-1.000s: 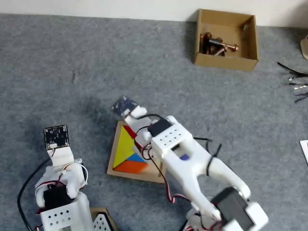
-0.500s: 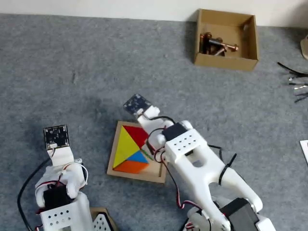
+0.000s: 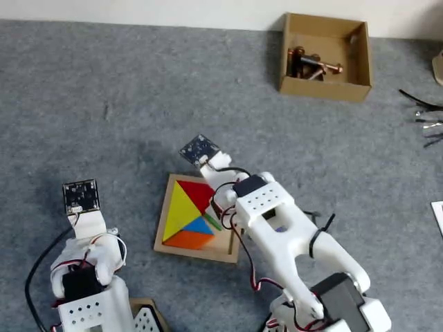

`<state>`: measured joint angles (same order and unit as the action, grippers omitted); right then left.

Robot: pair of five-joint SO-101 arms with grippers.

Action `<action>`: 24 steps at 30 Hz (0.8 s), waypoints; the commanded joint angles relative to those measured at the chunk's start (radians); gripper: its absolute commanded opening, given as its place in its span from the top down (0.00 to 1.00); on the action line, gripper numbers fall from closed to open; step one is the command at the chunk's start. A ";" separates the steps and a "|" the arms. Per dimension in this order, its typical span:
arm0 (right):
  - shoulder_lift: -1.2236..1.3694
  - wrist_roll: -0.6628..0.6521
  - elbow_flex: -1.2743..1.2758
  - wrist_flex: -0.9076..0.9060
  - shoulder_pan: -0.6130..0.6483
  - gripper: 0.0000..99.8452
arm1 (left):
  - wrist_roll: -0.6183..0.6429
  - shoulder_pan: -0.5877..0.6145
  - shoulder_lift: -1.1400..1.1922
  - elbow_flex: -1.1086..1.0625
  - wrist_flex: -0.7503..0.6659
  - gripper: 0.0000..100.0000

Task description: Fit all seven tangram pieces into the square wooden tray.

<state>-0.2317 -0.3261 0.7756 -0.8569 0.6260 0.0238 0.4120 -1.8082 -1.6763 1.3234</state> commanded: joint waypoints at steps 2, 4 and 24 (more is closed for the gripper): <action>0.016 -0.012 -0.013 0.024 -0.013 1.00 | 0.011 0.013 -0.005 -0.019 0.003 0.99; 0.033 -0.012 -0.013 0.024 -0.010 1.00 | 0.011 0.013 -0.005 -0.019 0.003 0.99; 0.070 -0.005 -0.012 -0.038 0.119 1.00 | 0.011 0.013 -0.005 -0.019 0.003 0.99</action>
<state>-0.1765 -0.3276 0.7710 -0.8800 0.7150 0.0238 0.4120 -1.8082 -1.6763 1.3234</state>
